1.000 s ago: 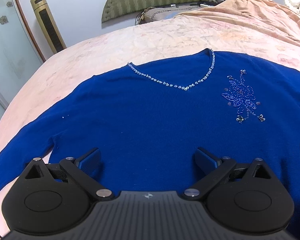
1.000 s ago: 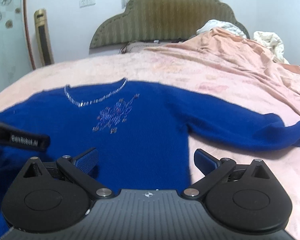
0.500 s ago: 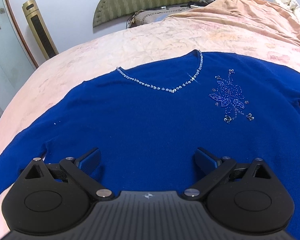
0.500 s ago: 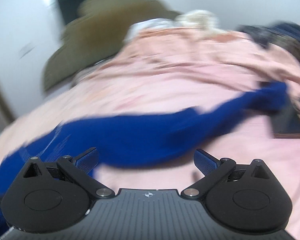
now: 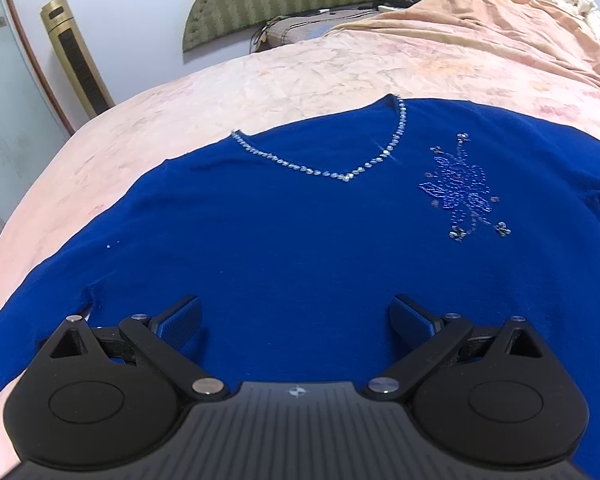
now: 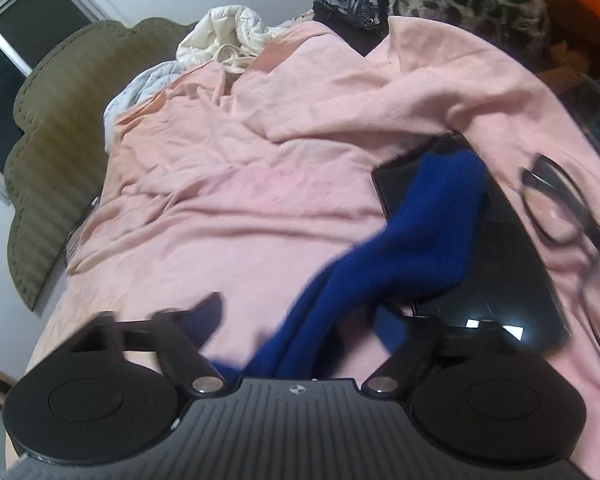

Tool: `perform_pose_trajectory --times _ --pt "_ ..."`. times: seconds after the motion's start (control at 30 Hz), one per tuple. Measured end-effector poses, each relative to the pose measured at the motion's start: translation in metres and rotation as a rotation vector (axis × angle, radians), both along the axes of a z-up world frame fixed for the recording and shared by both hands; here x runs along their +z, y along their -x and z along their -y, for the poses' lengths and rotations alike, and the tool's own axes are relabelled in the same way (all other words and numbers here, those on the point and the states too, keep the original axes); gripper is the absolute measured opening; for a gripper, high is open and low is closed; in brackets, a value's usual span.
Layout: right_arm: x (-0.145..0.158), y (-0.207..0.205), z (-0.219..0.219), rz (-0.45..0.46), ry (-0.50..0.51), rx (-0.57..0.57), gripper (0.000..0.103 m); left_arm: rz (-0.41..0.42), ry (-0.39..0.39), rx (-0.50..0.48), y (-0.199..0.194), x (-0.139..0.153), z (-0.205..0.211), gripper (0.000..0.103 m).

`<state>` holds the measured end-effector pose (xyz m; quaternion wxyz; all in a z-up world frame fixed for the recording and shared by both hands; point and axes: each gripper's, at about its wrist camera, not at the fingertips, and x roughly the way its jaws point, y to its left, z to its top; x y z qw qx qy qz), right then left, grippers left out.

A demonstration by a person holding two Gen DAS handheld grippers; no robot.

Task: Fold small clothes
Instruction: 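Reach the right tool to the sweater sleeve cuff and close on it, then lift the held sleeve with the right tool and swing it across the body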

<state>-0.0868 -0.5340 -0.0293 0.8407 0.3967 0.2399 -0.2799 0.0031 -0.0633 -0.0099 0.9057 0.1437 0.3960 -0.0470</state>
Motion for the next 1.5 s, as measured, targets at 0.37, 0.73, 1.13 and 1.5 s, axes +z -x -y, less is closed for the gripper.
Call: perform_pose_trajectory --times 0.37,0.73,1.13,1.5 --pt "0.052 0.061 0.001 0.185 0.346 -0.05 0.058 -0.016 0.006 0.016 -0.007 -0.007 -0.005 0.101" --pt "0.043 0.106 0.031 0.143 0.302 -0.323 0.089 -0.018 0.009 0.017 -0.008 -0.006 -0.009 0.101" --pt "0.027 0.065 0.067 -0.18 0.322 -0.152 0.077 -0.02 0.002 0.037 -0.01 -0.006 -0.015 0.101" --pt "0.069 0.092 0.039 -0.057 0.451 0.108 0.006 -0.013 -0.007 0.01 -0.007 -0.005 -0.012 0.101"
